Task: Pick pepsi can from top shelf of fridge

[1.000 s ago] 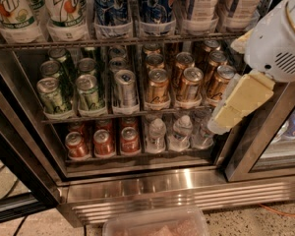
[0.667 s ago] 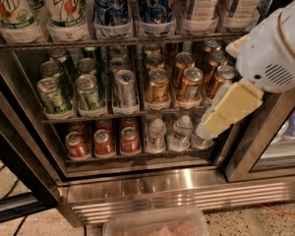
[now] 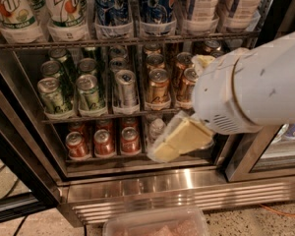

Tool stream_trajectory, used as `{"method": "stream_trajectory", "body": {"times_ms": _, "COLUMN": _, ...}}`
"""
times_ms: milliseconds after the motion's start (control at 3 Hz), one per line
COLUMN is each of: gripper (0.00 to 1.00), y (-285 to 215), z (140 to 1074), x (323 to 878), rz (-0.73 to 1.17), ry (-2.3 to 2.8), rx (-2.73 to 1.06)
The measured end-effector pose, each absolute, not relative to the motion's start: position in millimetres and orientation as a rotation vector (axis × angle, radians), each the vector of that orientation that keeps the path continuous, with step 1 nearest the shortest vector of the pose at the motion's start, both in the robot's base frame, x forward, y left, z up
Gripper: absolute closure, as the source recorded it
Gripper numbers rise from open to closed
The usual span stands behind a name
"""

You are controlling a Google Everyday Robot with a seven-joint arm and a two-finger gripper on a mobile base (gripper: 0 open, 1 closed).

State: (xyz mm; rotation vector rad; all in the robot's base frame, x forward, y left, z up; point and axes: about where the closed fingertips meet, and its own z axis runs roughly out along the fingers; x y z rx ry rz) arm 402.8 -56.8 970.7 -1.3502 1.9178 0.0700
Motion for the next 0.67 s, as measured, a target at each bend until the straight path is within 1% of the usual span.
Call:
{"method": "stream_trajectory", "body": {"times_ms": 333, "gripper": 0.0, "y": -25.9, "z": 982.6, "x": 412.5, "rz": 0.095, "ry": 1.797, "rx": -1.26}}
{"method": "stream_trajectory", "body": {"times_ms": 667, "gripper": 0.0, "y": -13.6, "z": 1001.5, "x": 439.6, "rz": 0.171, "ry": 1.728, "rx": -1.092}}
